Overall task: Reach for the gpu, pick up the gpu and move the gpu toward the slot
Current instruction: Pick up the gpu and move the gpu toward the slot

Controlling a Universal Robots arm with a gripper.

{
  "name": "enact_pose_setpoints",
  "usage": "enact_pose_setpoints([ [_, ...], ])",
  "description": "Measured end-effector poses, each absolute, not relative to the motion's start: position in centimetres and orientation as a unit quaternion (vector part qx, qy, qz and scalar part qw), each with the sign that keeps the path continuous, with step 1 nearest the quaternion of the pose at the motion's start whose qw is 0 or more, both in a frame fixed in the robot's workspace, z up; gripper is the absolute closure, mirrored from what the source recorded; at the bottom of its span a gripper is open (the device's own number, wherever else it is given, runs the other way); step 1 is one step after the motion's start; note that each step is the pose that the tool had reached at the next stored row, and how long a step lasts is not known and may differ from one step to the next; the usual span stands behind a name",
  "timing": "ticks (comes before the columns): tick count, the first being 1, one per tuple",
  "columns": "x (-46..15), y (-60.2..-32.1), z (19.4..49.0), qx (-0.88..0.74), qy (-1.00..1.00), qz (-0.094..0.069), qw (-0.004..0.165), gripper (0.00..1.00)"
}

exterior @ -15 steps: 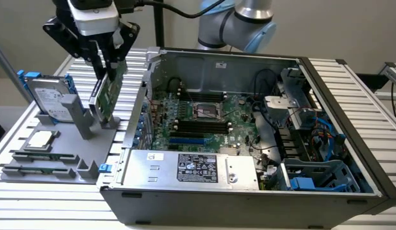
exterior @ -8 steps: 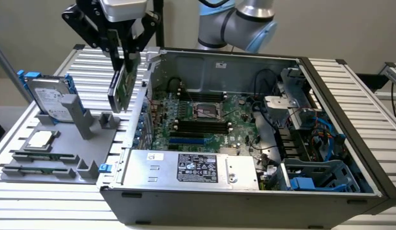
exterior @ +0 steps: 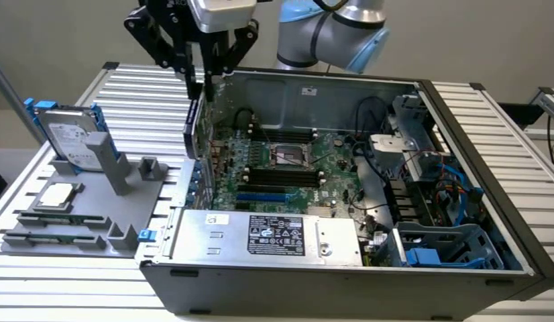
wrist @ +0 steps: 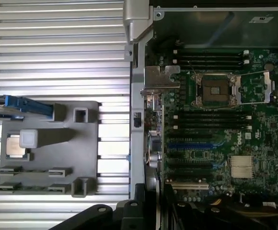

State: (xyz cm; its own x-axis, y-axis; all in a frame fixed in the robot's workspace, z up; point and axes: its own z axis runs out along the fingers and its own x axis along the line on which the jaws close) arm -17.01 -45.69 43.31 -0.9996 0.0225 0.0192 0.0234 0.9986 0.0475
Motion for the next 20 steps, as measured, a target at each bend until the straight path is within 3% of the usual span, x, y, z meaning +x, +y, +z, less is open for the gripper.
enact_pose_setpoints([
  [20, -7.9, -45.1, 42.3, -0.012, -1.0, -0.015, 0.017, 0.74],
])
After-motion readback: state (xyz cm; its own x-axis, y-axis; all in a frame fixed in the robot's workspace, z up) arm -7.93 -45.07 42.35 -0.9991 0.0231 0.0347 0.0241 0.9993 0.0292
